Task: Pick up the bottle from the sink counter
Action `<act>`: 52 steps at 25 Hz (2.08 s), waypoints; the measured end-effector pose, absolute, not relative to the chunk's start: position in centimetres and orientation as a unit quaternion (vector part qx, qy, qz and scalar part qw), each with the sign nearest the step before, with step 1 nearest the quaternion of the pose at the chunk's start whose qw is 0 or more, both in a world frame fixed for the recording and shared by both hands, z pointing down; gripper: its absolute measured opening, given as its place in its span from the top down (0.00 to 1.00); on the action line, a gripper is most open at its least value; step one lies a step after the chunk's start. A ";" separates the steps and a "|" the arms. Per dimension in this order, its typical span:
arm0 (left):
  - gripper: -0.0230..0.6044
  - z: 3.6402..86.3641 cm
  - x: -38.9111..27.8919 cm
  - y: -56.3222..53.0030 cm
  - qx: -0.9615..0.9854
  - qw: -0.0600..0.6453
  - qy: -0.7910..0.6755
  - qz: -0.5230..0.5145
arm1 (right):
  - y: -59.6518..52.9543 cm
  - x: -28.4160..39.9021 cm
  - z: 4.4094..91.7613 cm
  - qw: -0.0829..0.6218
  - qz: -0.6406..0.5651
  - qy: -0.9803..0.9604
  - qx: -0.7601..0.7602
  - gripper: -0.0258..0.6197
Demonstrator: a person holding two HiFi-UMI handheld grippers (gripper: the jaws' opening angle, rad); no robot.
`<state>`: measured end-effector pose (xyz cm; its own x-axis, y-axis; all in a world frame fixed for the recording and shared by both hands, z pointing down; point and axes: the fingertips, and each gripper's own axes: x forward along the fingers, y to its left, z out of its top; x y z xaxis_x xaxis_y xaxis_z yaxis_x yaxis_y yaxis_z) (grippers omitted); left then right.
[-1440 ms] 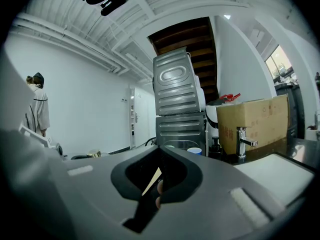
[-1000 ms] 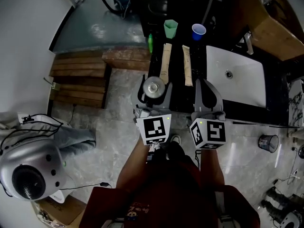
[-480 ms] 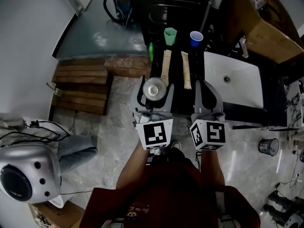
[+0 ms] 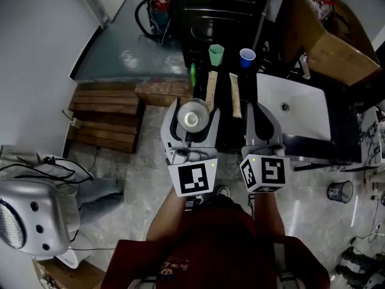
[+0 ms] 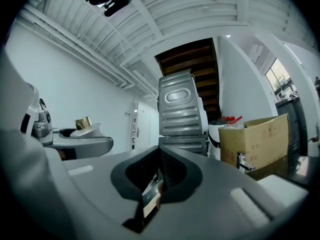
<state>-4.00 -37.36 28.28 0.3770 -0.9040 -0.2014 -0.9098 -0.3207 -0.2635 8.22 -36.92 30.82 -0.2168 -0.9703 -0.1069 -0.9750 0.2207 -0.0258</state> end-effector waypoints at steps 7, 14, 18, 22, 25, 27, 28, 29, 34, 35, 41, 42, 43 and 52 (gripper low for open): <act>0.43 27.4 -4.4 -36.6 -0.810 0.169 0.561 0.026 | -36.3 8.0 30.1 0.057 0.036 0.778 -0.624 0.96; 0.43 27.1 -4.5 -36.4 -0.809 0.185 0.558 0.020 | -36.0 7.9 29.9 0.057 0.040 0.778 -0.625 0.96; 0.43 27.3 -4.5 -36.0 -0.808 0.183 0.559 0.024 | -35.7 7.8 29.9 0.055 0.040 0.779 -0.623 0.96; 0.43 27.5 -4.4 -36.1 -0.809 0.171 0.562 0.030 | -35.6 7.8 29.8 0.055 0.041 0.781 -0.621 0.96; 0.43 27.6 -4.4 -36.2 -0.808 0.171 0.563 0.030 | -35.6 7.6 29.8 0.048 0.043 0.785 -0.617 0.96; 0.43 27.7 -4.4 -36.2 -0.808 0.174 0.562 0.026 | -35.6 7.4 29.9 0.041 0.048 0.787 -0.614 0.96; 0.43 27.7 -4.3 -36.2 -0.808 0.173 0.562 0.026 | -35.6 7.4 30.0 0.038 0.049 0.788 -0.613 0.96; 0.43 27.8 -4.2 -36.3 -0.809 0.170 0.562 0.028 | -35.6 7.3 30.1 0.037 0.050 0.788 -0.612 0.96; 0.43 27.9 -3.8 -36.5 -0.811 0.164 0.561 0.032 | -35.9 7.6 30.2 0.035 0.049 0.788 -0.612 0.96; 0.43 27.9 -3.8 -36.6 -0.811 0.160 0.561 0.036 | -35.9 7.7 30.1 0.034 0.049 0.788 -0.613 0.96; 0.43 27.9 -3.7 -36.9 -0.812 0.150 0.563 0.045 | -36.2 7.6 30.2 0.033 0.049 0.790 -0.610 0.96; 0.43 27.8 -3.7 -36.9 -0.812 0.150 0.563 0.044 | -36.2 7.5 30.2 0.032 0.050 0.792 -0.608 0.96; 0.43 27.8 -3.7 -36.9 -0.812 0.153 0.562 0.041 | -36.2 7.4 30.2 0.031 0.051 0.793 -0.606 0.96; 0.43 27.6 -3.8 -36.7 -0.810 0.155 0.564 0.044 | -36.0 7.1 30.1 0.029 0.053 0.796 -0.602 0.96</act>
